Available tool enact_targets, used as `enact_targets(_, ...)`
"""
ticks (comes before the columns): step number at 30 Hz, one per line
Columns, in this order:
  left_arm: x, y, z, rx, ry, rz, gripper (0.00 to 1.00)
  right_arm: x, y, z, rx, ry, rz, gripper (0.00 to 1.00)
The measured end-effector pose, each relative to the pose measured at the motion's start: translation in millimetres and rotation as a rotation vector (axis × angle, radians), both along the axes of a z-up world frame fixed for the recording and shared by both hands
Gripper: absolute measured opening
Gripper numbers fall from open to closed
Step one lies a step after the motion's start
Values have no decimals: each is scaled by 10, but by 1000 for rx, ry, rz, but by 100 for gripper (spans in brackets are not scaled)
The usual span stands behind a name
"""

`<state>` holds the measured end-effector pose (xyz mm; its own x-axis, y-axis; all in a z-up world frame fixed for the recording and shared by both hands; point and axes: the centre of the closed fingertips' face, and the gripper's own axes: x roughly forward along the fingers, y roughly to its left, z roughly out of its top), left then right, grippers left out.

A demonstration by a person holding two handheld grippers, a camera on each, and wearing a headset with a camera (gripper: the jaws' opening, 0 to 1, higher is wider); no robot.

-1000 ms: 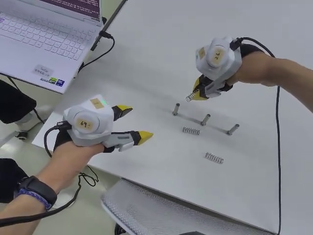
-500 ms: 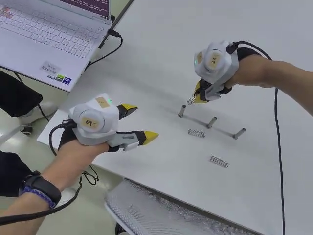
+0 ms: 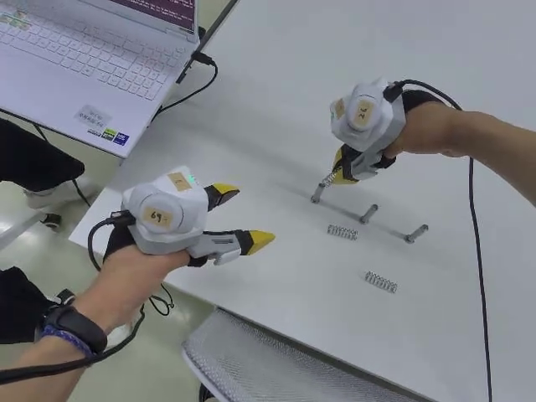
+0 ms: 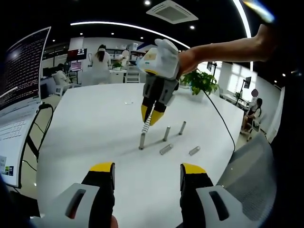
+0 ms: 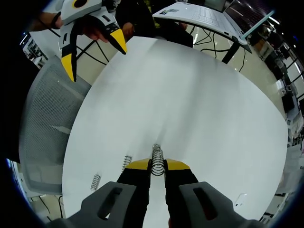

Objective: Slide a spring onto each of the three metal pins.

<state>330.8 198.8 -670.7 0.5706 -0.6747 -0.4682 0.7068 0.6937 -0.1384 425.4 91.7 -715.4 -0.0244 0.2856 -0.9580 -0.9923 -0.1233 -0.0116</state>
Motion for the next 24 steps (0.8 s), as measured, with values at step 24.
enact_targets(24,-9,67,-31,-1,11,10,50,-61,88,-64,-43,-1,47,8)
